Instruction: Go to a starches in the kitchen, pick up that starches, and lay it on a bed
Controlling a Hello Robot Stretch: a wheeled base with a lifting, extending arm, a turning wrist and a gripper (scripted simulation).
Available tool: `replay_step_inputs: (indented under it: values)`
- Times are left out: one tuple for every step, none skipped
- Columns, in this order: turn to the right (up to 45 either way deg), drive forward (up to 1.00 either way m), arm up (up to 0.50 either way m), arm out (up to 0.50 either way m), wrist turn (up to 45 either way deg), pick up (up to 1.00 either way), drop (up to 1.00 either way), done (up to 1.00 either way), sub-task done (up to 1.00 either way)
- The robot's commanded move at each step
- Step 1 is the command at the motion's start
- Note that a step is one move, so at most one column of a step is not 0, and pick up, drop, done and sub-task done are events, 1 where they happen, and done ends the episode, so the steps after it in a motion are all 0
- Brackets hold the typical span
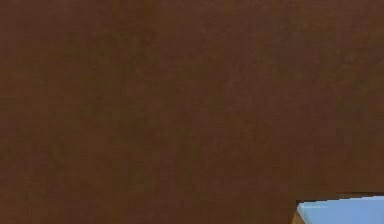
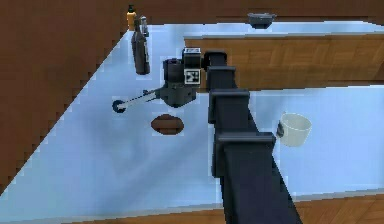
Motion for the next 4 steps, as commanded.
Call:
replay_step_inputs:
  values:
    - [0.0,0.0,0.0,0.0,21.0,0.0,0.0,0.0,0.0]
    - [0.0,0.0,-0.12,0.0,0.0,0.0,0.0,0.0,0.0]
    - [0.0,0.0,0.0,0.0,0.0,1.0,0.0,0.0,0.0]
    - [0.0,0.0,0.1,0.0,0.0,0.0,0.0,0.0,0.0]
